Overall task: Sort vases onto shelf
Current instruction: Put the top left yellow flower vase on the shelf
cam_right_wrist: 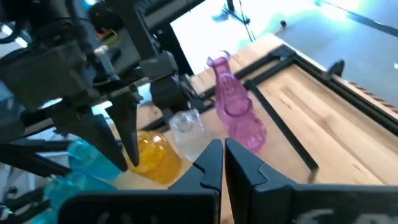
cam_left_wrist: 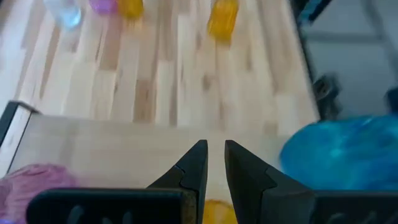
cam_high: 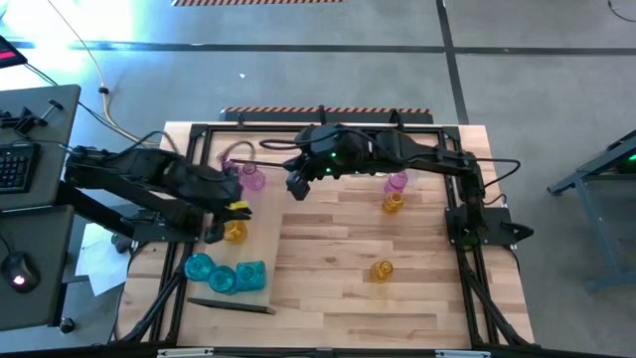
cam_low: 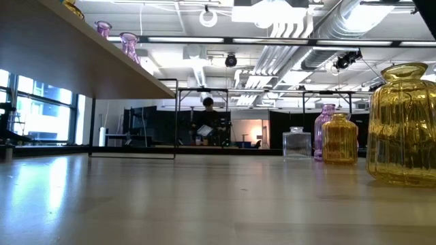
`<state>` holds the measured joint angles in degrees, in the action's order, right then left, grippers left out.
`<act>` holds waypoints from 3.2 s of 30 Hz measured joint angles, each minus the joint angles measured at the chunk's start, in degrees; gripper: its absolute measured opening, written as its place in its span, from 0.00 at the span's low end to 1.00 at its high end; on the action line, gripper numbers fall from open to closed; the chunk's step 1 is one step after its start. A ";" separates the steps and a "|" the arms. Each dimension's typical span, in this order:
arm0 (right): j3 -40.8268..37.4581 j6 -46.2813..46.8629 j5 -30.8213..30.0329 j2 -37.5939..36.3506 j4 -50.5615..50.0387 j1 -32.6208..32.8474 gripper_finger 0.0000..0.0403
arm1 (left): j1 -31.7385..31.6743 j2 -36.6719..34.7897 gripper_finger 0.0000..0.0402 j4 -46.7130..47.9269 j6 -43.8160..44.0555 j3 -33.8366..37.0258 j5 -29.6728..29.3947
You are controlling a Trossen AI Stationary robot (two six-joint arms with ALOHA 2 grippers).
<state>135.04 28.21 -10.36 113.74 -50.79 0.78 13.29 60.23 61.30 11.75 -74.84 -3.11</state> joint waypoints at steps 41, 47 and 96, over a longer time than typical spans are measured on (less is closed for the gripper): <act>-0.07 -0.19 -6.20 -0.96 -14.53 0.00 0.00 | -1.25 17.96 0.12 20.47 -8.81 -10.28 4.01; -0.07 -0.17 -6.20 -0.97 -14.49 0.00 0.00 | -1.25 17.96 0.12 22.34 -7.88 -10.28 4.30; -0.07 -0.20 -6.19 -0.93 -14.50 0.57 0.00 | -3.95 14.63 0.12 18.01 -12.11 -10.24 -1.56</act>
<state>134.98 28.00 -16.55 112.81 -65.29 1.34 9.34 74.87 79.31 -0.37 -85.08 -4.67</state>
